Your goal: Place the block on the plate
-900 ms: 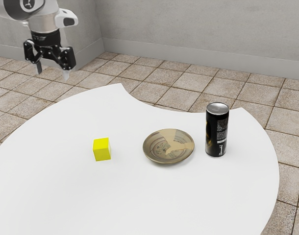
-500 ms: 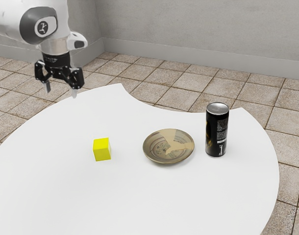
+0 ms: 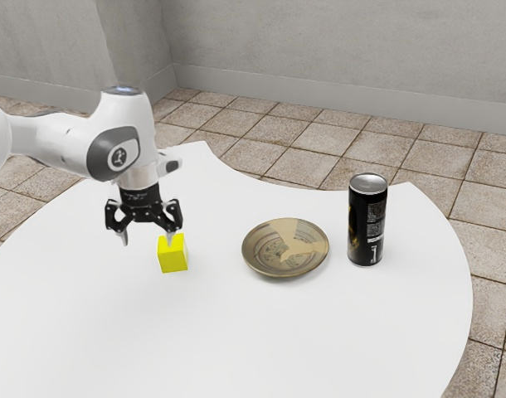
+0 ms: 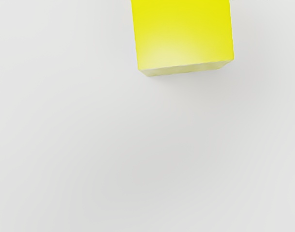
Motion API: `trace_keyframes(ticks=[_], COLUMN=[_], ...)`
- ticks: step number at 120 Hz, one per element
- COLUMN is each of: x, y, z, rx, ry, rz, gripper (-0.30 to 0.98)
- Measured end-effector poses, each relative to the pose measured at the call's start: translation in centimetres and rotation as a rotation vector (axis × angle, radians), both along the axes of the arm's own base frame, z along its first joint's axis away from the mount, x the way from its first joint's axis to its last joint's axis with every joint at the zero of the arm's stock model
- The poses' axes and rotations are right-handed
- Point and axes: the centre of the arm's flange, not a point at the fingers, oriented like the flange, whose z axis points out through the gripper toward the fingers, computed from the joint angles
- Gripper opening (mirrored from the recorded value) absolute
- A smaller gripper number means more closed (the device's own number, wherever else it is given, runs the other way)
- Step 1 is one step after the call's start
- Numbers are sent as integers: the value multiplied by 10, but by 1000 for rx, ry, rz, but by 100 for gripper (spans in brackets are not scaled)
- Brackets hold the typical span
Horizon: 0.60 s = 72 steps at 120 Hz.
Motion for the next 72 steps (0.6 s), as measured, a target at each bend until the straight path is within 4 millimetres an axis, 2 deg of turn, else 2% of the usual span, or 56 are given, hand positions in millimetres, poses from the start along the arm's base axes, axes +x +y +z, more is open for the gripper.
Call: trace_keyframes(ticks=[8, 27, 72], x=[6, 35, 72], y=[3, 7, 26], z=[-10, -27, -60], rx=[5, 23, 34], ry=[-18, -55, -66], rz=[35, 87, 96], gripper=[69, 69, 69])
